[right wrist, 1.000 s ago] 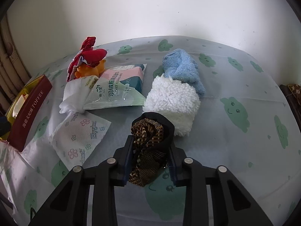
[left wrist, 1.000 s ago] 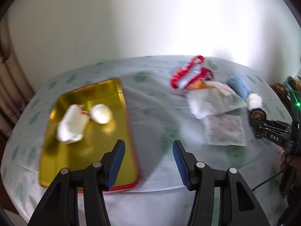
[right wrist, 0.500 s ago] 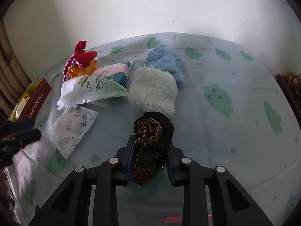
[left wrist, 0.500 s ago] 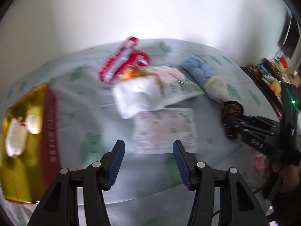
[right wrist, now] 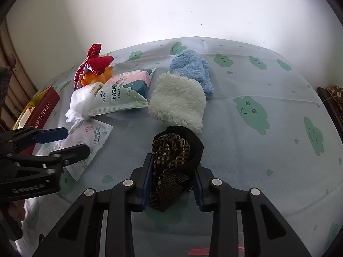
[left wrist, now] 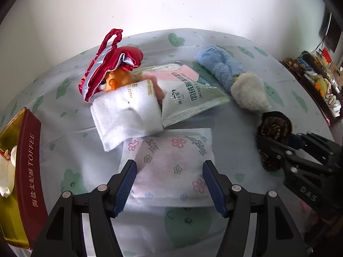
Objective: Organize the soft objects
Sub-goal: 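Grasp the printed pad packet with the left gripper and lift it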
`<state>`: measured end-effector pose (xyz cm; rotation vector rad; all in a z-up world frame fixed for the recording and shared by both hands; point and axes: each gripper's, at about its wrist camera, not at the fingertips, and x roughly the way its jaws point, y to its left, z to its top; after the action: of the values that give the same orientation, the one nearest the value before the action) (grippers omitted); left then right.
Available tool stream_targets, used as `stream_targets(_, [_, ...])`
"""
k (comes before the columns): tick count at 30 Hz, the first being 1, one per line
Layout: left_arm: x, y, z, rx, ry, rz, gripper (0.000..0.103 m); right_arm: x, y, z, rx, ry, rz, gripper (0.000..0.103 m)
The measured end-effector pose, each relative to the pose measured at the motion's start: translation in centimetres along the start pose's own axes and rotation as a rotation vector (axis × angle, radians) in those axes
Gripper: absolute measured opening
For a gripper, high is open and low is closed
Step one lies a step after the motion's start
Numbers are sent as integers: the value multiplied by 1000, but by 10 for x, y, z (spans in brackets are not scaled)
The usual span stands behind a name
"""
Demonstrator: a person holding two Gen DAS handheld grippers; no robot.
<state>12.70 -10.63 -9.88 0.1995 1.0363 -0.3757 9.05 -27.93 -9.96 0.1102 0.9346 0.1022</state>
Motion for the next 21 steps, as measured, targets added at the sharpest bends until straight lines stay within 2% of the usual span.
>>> stream_targets(4, [7,-2,3,33,-25,26,70,0,1,0,-1,0,1,33])
stream_targets(10, [13,-3,1,17,-53,11,78,0,2,0,-5,0,1,35])
stream_targets(21, [7,-13,-7,55,-69,14,81,0,6,-1,-6,-1,0,39])
